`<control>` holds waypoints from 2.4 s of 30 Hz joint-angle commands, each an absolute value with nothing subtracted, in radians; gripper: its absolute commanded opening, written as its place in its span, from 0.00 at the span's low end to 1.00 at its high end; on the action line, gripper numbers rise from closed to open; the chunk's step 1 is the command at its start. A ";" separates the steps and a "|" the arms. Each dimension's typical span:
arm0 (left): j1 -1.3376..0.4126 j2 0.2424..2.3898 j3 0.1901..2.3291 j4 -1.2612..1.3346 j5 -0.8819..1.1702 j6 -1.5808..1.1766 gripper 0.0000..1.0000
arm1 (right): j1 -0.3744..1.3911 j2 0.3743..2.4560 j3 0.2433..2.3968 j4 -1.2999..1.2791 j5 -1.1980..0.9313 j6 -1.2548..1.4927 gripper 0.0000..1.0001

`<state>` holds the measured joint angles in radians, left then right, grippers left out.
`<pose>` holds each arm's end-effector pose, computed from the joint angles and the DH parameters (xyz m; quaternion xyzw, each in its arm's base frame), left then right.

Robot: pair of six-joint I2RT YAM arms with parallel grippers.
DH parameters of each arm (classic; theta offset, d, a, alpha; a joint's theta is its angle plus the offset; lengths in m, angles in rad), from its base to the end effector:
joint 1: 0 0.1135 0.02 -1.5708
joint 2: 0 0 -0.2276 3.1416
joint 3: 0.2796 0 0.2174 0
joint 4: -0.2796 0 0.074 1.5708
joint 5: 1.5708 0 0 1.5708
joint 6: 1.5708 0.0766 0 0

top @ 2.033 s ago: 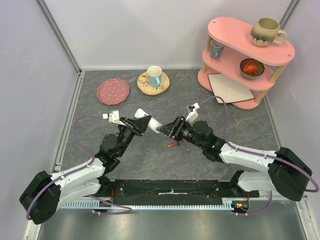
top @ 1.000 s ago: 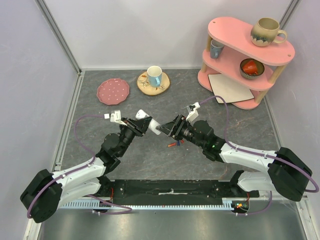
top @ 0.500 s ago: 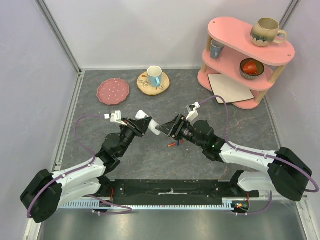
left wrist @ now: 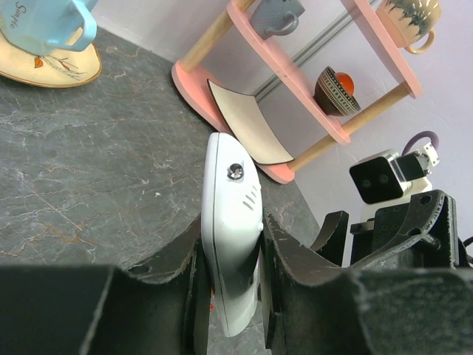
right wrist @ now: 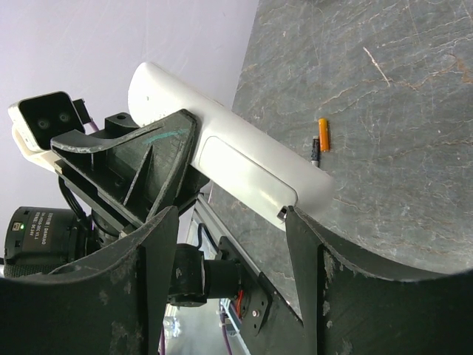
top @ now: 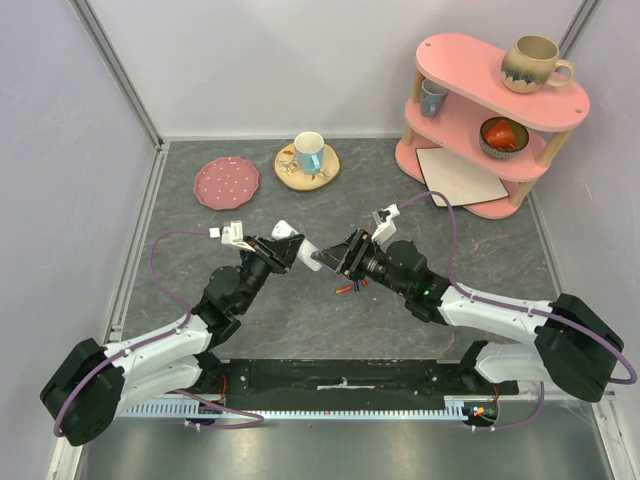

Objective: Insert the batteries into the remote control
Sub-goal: Remove the battery cover from the remote control.

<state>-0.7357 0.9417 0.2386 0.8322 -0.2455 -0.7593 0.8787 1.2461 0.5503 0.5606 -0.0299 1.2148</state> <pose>0.1840 -0.1415 0.2273 -0.0997 0.6539 -0.4476 0.6018 0.1868 0.2289 0.2210 0.1163 0.7442 0.5750 0.3193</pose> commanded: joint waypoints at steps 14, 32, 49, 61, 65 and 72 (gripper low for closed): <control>-0.739 0.917 0.271 0.908 -0.232 -0.767 0.02 | 0.873 1.264 0.577 0.580 -0.032 1.223 0.68; -0.759 0.934 0.259 0.940 -0.202 -0.801 0.02 | 0.873 1.318 0.609 0.626 -0.066 1.236 0.69; -0.770 0.953 0.259 0.904 -0.227 -0.752 0.02 | 0.874 1.293 0.624 0.630 -0.078 1.233 0.67; -0.770 0.953 0.275 0.847 -0.259 -0.709 0.02 | 0.874 1.278 0.626 0.618 -0.081 1.232 0.67; -0.769 0.953 0.276 0.845 -0.267 -0.707 0.02 | 0.873 1.272 0.624 0.612 -0.081 1.230 0.67; -0.770 0.948 0.278 0.838 -0.275 -0.707 0.02 | 0.874 1.258 0.615 0.606 -0.075 1.229 0.67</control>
